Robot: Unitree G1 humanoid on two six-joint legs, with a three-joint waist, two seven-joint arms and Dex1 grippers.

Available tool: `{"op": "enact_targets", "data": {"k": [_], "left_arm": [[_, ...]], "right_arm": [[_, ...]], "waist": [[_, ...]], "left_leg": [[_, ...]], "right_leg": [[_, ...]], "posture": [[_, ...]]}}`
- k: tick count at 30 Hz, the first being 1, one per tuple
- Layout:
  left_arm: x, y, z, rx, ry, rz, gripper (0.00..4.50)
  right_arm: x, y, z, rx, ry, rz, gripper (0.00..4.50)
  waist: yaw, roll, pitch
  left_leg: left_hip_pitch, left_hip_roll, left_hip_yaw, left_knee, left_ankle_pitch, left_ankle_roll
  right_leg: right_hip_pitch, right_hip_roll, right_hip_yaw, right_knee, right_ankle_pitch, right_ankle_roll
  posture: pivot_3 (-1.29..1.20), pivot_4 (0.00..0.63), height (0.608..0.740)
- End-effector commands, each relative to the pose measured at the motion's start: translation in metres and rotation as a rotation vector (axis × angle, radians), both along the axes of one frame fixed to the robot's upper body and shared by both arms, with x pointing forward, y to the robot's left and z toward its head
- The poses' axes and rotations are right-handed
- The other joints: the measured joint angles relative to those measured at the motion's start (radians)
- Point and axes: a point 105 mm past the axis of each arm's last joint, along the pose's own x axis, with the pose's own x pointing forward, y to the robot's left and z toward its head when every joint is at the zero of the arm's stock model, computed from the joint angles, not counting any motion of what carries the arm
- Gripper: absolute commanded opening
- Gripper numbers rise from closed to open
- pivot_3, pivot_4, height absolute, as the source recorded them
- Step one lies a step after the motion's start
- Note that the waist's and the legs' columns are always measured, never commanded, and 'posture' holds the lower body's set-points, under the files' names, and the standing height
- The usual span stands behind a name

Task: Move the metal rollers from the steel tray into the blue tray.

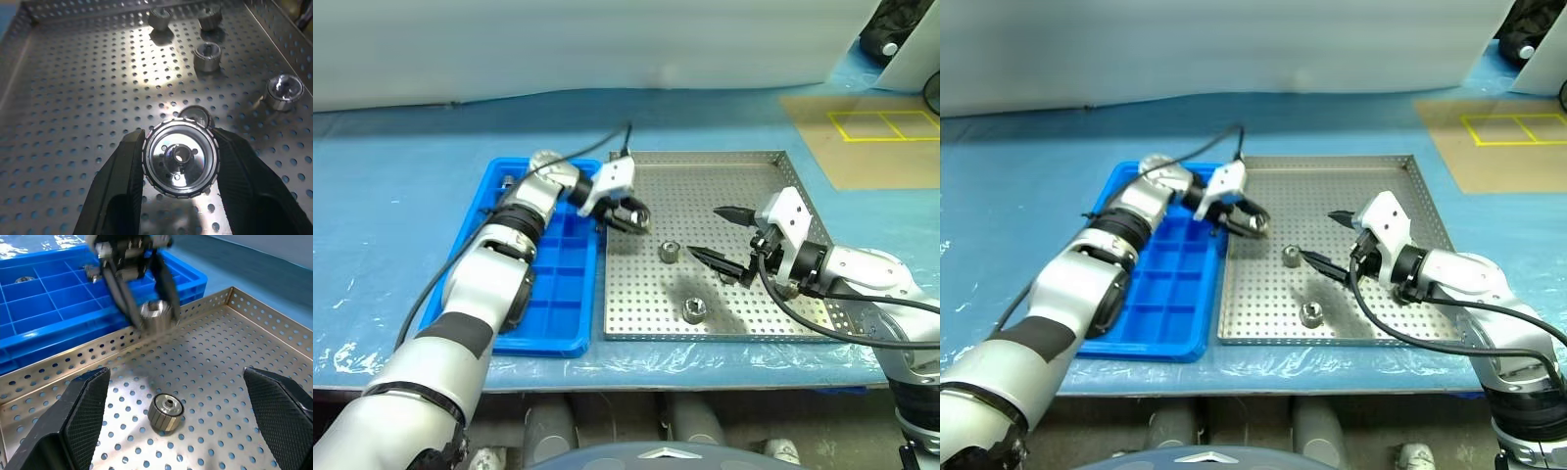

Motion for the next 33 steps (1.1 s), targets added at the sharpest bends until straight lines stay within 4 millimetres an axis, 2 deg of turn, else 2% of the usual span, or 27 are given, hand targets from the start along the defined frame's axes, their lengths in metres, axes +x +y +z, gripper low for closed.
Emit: {"op": "enact_targets", "data": {"k": [1,2,4,8,14,20,25,30,33], "left_arm": [[0.015,0.038,0.068,-0.164,-0.051,0.146,1.72],[0.016,0.051,0.074,-0.173,-0.041,0.179,1.72],[0.016,0.074,0.070,-0.137,-0.039,0.225,1.72],[0.009,0.133,0.039,-0.011,-0.016,0.352,1.72],[-0.010,0.177,0.012,0.015,0.033,0.493,1.72],[-0.022,0.190,-0.006,-0.020,0.092,0.580,1.72],[-0.031,0.179,-0.019,-0.028,0.137,0.554,1.72],[-0.028,0.169,-0.028,-0.038,0.163,0.550,1.72],[-0.029,0.166,-0.042,-0.002,0.192,0.533,1.72]], "right_arm": [[0.007,0.013,0.009,-0.001,-0.046,0.088,4.50],[0.010,0.017,0.010,-0.002,-0.046,0.112,4.50],[0.014,0.023,0.011,-0.005,-0.049,0.152,4.50],[0.025,0.040,0.012,-0.005,-0.053,0.246,4.50],[0.035,0.056,0.011,-0.009,-0.057,0.337,4.50],[0.036,0.061,0.010,-0.010,-0.052,0.376,4.50],[0.037,0.060,0.009,-0.012,-0.051,0.370,4.50],[0.036,0.056,0.008,-0.019,-0.049,0.356,4.50],[0.035,0.054,0.009,-0.018,-0.051,0.346,4.50]], "waist": [[-0.005,-0.002,0.002],[-0.004,-0.002,0.003],[0.001,-0.002,0.003],[0.019,-0.001,0.003],[0.076,-0.004,0.004],[0.129,-0.004,0.004],[0.134,-0.004,0.004],[0.131,-0.003,0.004],[0.129,-0.003,0.004]], "left_leg": [[0.000,0.000,0.000,0.000,0.000,0.000],[0.000,0.000,0.000,0.000,0.000,-0.001],[-0.001,0.001,0.001,-0.001,0.001,-0.002],[0.000,0.001,0.001,-0.006,0.001,-0.003],[-0.009,0.003,-0.001,-0.007,0.005,-0.007],[-0.016,0.003,-0.003,0.001,0.003,-0.006],[-0.015,0.004,-0.007,0.003,0.006,-0.010],[-0.012,0.004,-0.010,0.002,0.009,-0.016],[-0.012,0.004,-0.011,0.003,0.010,-0.017]], "right_leg": [[0.000,0.000,0.000,0.000,0.000,0.000],[-0.002,0.001,0.000,0.001,0.000,0.000],[-0.005,0.002,0.000,0.002,0.000,0.000],[-0.005,0.002,0.000,0.001,0.000,0.000],[-0.012,0.002,-0.006,0.004,0.000,-0.001],[-0.012,-0.001,-0.017,0.006,0.000,-0.001],[-0.012,-0.002,-0.020,0.011,0.000,-0.001],[-0.012,-0.001,-0.020,0.016,0.000,-0.002],[-0.012,-0.001,-0.020,0.017,0.000,-0.002]], "posture": [[-0.27,0.150,0.740],[-0.24,0.150,0.740],[-0.21,0.150,0.740],[-0.10,0.150,0.740],[0.00,0.150,0.740],[0.02,0.150,0.740],[0.01,0.150,0.740],[-0.01,0.150,0.740],[-0.02,0.150,0.740]]}}
